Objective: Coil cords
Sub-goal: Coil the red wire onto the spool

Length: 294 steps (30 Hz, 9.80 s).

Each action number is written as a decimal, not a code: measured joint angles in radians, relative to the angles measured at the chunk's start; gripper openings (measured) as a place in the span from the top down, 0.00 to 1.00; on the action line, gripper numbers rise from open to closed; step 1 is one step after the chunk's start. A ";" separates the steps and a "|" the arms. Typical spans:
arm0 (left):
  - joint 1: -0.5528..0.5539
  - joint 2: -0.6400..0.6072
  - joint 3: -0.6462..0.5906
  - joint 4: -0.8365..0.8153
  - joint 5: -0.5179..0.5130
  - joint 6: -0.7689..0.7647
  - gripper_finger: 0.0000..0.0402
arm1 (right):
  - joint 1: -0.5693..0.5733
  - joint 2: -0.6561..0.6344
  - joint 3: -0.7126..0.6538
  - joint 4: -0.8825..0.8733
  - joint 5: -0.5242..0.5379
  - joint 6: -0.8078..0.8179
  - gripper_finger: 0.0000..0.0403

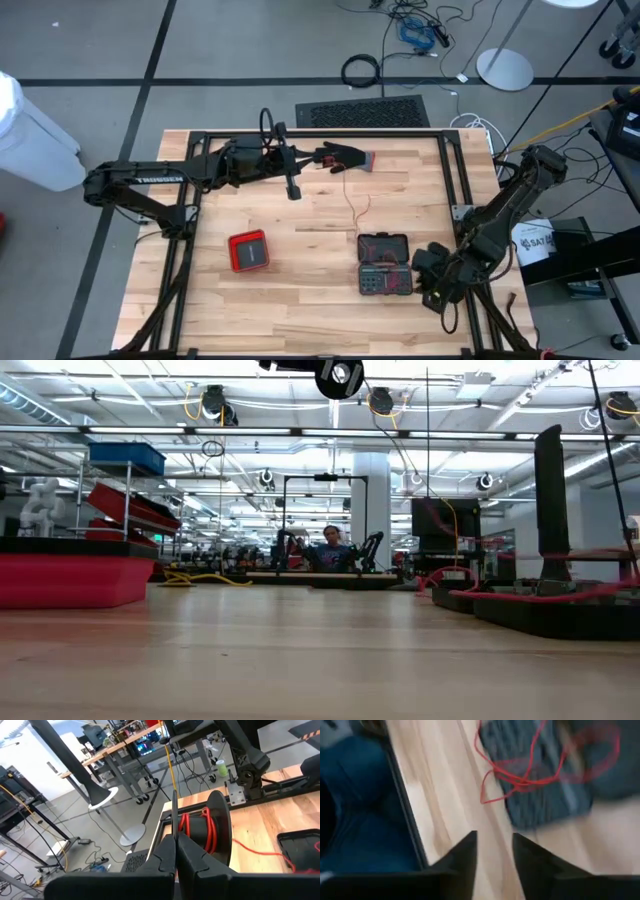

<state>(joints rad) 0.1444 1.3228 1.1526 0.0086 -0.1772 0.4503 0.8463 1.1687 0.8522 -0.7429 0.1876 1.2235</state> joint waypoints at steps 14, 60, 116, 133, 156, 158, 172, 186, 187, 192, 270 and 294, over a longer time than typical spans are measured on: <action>0.000 0.000 0.000 0.033 0.031 -0.052 1.00 | -0.225 0.125 0.019 0.133 0.783 -0.523 0.55; -0.011 0.000 0.000 0.034 0.031 -0.053 1.00 | -0.471 0.282 0.018 0.480 0.820 -0.870 0.77; -0.028 0.169 0.000 0.176 0.046 -0.103 1.00 | -0.689 0.260 0.018 0.942 0.641 -1.208 1.00; -0.059 0.225 0.001 0.162 -0.154 0.125 1.00 | -0.645 0.260 0.018 1.070 0.577 -1.289 1.00; -0.136 0.189 0.000 0.148 -0.108 0.092 1.00 | -0.695 0.245 0.018 0.731 0.749 -1.148 1.00; -0.143 0.180 0.000 0.126 -0.096 0.076 1.00 | -0.695 0.239 0.018 0.723 0.769 -1.157 1.00; -0.149 0.166 0.000 -0.097 -0.271 0.054 1.00 | -0.621 0.110 0.018 0.697 0.894 -1.235 1.00; -0.147 0.048 0.000 0.000 -0.174 0.014 1.00 | -0.643 0.121 0.018 0.467 0.908 -1.020 1.00; -0.144 0.048 0.000 0.018 -0.145 0.000 1.00 | -0.647 0.125 0.018 0.488 0.900 -1.036 1.00; -0.137 0.062 0.000 0.127 -0.066 -0.052 1.00 | -0.684 0.157 0.018 0.652 0.799 -1.124 1.00; 0.055 0.218 0.000 0.269 0.069 -0.104 1.00 | -0.633 0.177 0.018 0.719 0.698 -1.232 0.96; 0.075 0.218 0.000 0.253 0.116 -0.096 1.00 | -0.628 0.177 0.018 0.652 0.646 -1.138 0.92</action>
<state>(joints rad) 0.2192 1.5406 1.1522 0.2619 -0.0608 0.3538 0.2180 1.3457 0.8707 -0.0911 0.8336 0.0856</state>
